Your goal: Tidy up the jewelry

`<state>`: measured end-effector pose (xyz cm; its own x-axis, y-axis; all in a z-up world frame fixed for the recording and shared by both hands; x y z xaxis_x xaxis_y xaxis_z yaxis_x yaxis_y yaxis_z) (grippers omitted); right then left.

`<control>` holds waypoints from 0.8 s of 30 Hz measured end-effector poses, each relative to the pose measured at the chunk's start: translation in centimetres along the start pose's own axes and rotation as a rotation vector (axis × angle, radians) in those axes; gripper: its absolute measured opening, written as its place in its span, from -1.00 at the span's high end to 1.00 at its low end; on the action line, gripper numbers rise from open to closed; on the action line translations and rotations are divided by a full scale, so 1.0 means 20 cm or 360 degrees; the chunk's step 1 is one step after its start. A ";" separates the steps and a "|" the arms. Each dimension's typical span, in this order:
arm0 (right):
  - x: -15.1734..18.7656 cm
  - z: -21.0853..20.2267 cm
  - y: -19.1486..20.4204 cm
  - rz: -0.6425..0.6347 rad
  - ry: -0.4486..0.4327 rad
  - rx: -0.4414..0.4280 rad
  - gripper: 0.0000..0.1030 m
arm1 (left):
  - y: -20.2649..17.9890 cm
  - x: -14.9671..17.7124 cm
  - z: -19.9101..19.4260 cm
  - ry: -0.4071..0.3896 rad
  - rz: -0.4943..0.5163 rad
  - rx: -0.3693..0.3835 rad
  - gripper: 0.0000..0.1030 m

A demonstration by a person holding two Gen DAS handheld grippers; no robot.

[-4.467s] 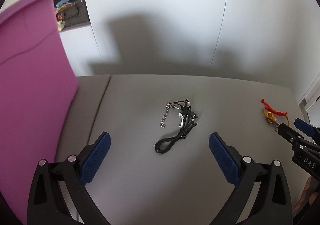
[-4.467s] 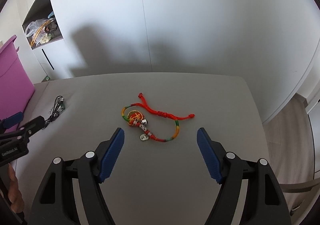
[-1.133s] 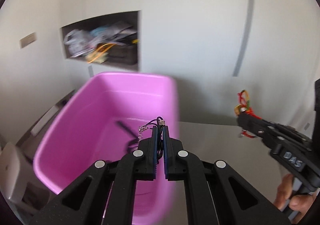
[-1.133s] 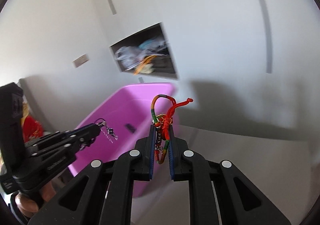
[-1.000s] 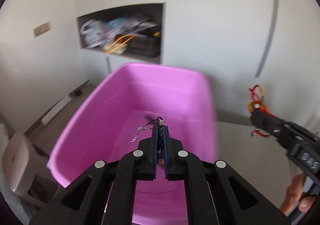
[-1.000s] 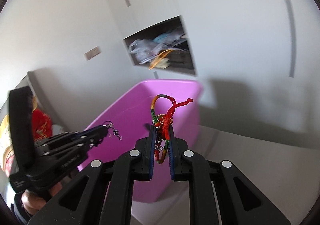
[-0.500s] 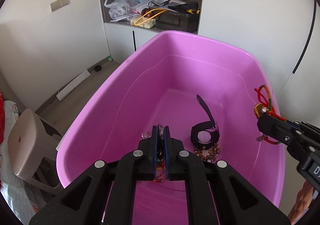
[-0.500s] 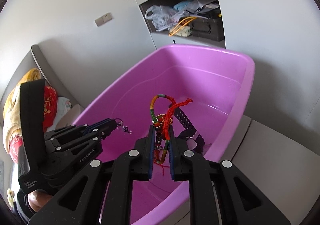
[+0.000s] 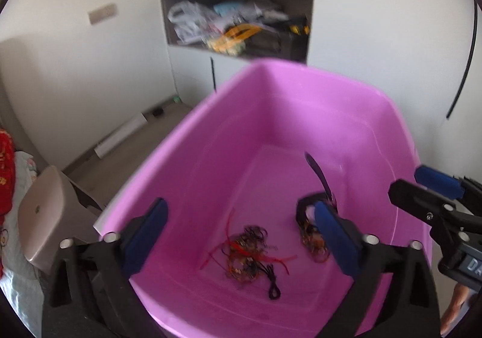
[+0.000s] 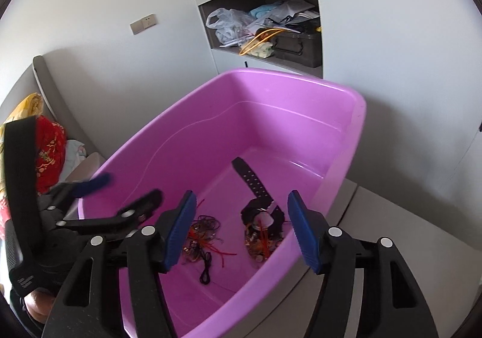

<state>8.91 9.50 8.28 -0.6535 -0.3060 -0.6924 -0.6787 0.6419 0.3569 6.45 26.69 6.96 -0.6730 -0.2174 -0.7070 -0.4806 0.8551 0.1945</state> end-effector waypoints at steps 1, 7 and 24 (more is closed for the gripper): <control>0.01 -0.01 -0.01 0.0006 -0.0004 0.0007 -0.26 | 0.01 0.00 -0.01 -0.0004 0.0001 -0.0008 -0.87; 0.02 -0.04 -0.02 0.0021 -0.0005 0.0068 -0.30 | 0.03 0.01 0.00 0.0060 -0.0033 -0.0005 -0.88; 0.05 -0.05 0.00 0.0031 0.0012 0.0131 -0.31 | 0.02 0.04 -0.02 0.0087 -0.0038 -0.0032 -0.88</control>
<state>7.98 8.53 8.21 -0.6689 -0.2982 -0.6809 -0.6363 0.7032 0.3171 5.57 26.62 6.66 -0.6905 -0.2633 -0.6737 -0.5075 0.8400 0.1919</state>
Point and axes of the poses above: each gripper's, at about its wrist camera, not at the fingertips, and z roughly the way its jaws point, y to its left, x to its underside, the point moved 4 cm from there along z, roughly the way its jaws point, and after that the axes turned 14 degrees about -x, right-handed, at the moved point
